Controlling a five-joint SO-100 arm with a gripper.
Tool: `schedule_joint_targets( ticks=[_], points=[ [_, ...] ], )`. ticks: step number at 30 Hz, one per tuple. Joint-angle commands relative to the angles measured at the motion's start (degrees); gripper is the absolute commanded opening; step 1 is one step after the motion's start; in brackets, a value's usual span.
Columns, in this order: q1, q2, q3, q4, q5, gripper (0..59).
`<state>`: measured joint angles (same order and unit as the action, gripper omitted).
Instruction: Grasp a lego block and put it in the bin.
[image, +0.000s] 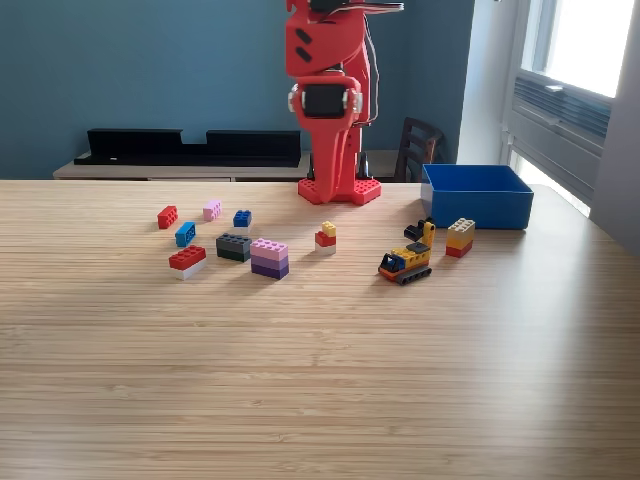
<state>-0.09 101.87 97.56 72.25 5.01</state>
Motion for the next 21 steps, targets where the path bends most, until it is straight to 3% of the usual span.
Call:
schedule_joint_targets(
  ticks=[1,12,21],
  points=[
    [-7.9,3.9,1.3,-0.5,-10.0,29.4],
    [-12.0,2.9,3.6,-0.7,-24.0,33.7],
    [-11.7,-10.5,2.9,-0.7,-28.8,34.6]
  ],
)
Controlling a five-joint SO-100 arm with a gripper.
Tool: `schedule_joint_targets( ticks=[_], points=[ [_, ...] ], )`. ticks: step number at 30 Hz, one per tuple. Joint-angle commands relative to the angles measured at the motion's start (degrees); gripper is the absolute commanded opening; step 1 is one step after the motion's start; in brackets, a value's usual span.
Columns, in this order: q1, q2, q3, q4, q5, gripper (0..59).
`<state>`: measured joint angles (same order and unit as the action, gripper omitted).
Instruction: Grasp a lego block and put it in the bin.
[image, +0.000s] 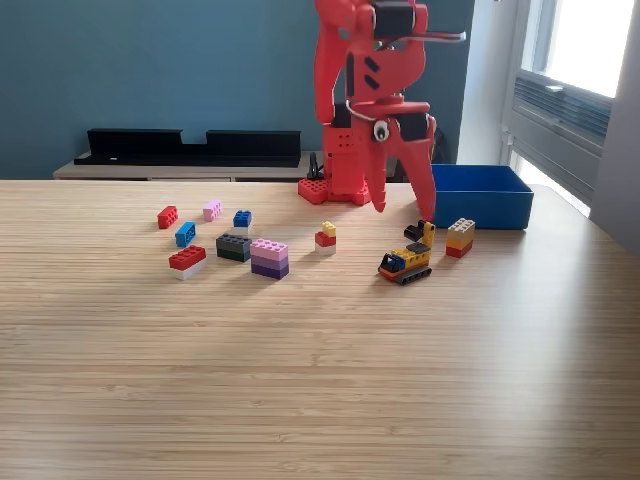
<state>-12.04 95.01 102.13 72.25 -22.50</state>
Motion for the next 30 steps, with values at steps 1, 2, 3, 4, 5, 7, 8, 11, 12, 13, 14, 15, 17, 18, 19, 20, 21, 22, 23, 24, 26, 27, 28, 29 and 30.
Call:
schedule_joint_targets(
  ticks=[1,2,3,4,5,7,8,11,12,13,14,15,17,18,19,20,21,22,23,24,26,27,28,29,30],
  points=[
    [0.3,-4.9,-2.2,-0.7,-1.5,34.5],
    [0.3,-6.1,-2.8,-0.7,-1.8,34.4],
    [0.3,-7.1,-3.4,-0.7,-2.0,34.4],
    [0.3,-8.1,-4.0,-0.8,-2.1,34.4],
    [0.3,-9.0,-4.5,-1.1,-2.2,34.4],
    [0.1,-10.4,-5.2,-1.4,-2.4,34.4],
    [0.1,-11.0,-5.6,-1.5,-2.4,34.4],
    [-0.1,-12.6,-6.9,-2.1,-2.5,34.5],
    [-0.2,-13.0,-7.2,-2.3,-2.5,34.4],
    [-0.2,-13.4,-7.6,-2.5,-2.5,34.1],
    [-0.2,-13.8,-7.8,-2.9,-2.2,33.7],
    [-0.2,-14.2,-8.0,-3.2,-2.2,33.2],
    [-0.4,-14.7,-8.0,-3.9,-1.9,31.7],
    [-0.5,-14.9,-8.0,-4.2,-1.8,30.6],
    [-0.6,-15.0,-8.0,-4.5,-1.6,29.1],
    [-0.9,-15.1,-7.9,-4.8,-1.4,27.7],
    [-1.1,-15.4,-7.7,-5.1,-1.2,26.5],
    [-1.3,-15.4,-7.6,-5.4,-1.1,25.6],
    [-1.6,-15.4,-7.2,-5.8,-1.0,24.7],
    [-1.8,-15.4,-6.9,-6.2,-0.9,24.6],
    [-2.2,-15.4,-6.3,-6.8,-0.6,24.6],
    [-2.4,-15.4,-6.2,-7.1,-0.4,24.6],
    [-2.5,-15.4,-6.0,-7.4,-0.3,24.5],
    [-2.6,-15.4,-5.8,-7.6,0.0,24.3],
    [-2.8,-15.4,-5.7,-7.9,0.4,23.8]
  ],
)
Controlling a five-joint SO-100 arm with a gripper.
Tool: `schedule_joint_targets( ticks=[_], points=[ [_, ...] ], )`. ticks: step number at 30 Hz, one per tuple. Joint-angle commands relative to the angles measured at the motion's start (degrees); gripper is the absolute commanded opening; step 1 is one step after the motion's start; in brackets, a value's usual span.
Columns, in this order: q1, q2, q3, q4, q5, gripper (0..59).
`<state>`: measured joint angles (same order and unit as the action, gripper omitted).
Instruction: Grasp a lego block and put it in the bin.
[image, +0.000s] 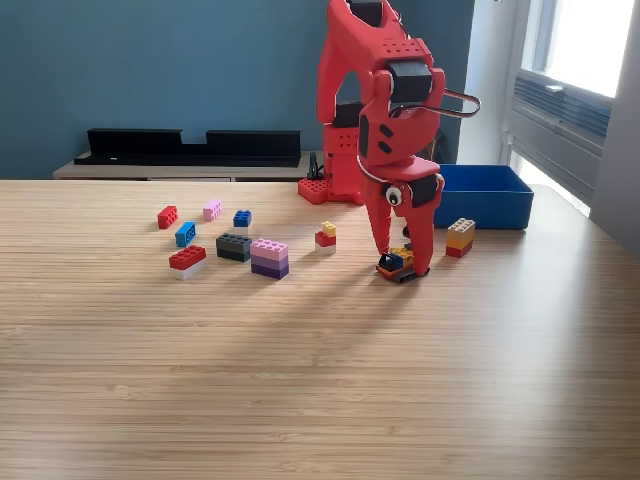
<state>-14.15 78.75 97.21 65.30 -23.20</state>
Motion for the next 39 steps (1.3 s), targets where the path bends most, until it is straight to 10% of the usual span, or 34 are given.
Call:
schedule_joint_targets(
  ticks=[1,15,39],
  points=[
    [-0.9,0.9,-0.6,-1.1,1.4,23.2],
    [-2.0,0.9,0.8,-3.6,5.4,0.4],
    [-5.7,2.2,-26.4,21.9,14.8,0.0]
  ],
)
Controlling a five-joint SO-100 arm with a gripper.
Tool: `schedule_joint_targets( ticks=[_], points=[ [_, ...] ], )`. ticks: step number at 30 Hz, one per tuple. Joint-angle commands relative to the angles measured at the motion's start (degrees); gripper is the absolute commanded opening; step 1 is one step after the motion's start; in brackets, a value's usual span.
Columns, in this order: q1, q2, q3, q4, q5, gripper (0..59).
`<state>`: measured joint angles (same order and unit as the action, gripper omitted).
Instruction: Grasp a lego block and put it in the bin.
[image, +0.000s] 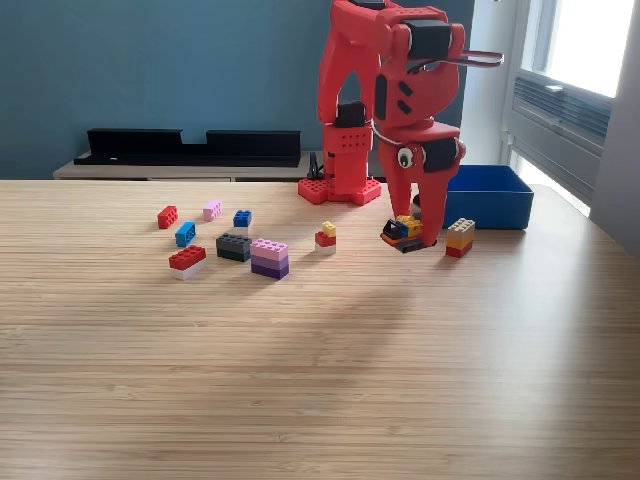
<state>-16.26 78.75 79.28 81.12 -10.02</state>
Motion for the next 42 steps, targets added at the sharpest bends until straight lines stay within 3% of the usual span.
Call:
schedule_joint_targets(
  ticks=[1,18,27,42],
  points=[
    [-4.8,2.4,-8.9,6.9,1.9,0.0],
    [-32.9,22.3,-6.3,13.8,5.9,0.0],
    [-47.4,23.3,0.2,14.0,9.9,0.0],
    [-55.6,22.7,4.6,13.6,8.4,0.0]
  ],
)
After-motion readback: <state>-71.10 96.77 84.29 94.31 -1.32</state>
